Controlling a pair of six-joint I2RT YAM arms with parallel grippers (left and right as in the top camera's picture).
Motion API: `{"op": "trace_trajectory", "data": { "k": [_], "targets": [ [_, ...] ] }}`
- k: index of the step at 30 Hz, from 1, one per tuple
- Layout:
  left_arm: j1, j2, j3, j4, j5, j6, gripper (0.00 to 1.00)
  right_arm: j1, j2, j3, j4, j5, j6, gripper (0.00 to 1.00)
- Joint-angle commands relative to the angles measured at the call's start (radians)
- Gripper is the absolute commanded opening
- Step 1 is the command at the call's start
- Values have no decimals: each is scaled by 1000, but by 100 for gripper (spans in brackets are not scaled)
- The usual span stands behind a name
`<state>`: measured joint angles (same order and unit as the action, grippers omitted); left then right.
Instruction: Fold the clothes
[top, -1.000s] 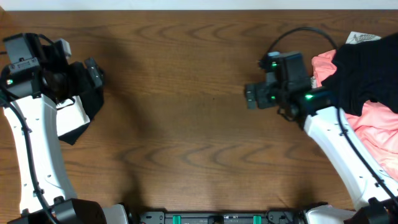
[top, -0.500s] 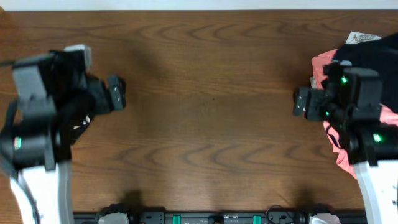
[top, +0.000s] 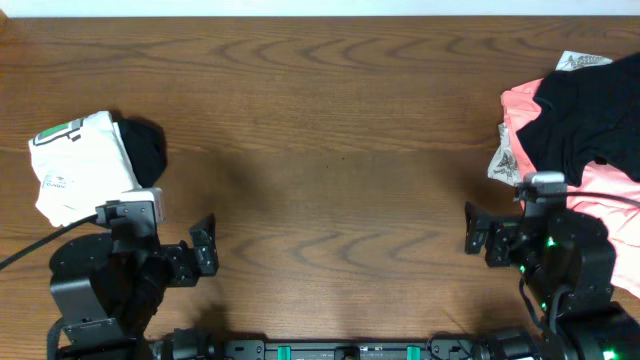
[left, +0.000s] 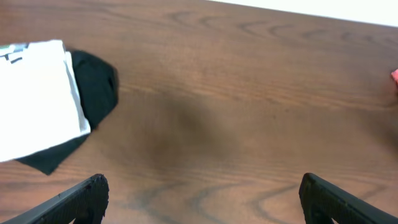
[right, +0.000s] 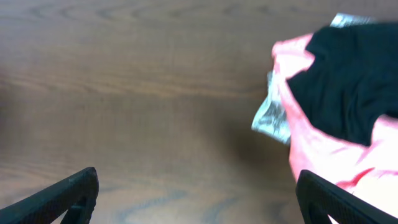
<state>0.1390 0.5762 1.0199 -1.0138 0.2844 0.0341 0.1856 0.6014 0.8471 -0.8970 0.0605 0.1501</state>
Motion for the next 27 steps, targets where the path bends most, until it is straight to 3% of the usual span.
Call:
{"op": "trace_trajectory", "data": {
  "k": [1, 27],
  "targets": [
    [-1, -3, -18, -5, -9, 17, 98, 11, -21, -62, 2, -17, 75, 99],
    [-1, -3, -18, -7, -9, 17, 98, 11, -63, -127, -110, -31, 80, 99]
  ]
}}
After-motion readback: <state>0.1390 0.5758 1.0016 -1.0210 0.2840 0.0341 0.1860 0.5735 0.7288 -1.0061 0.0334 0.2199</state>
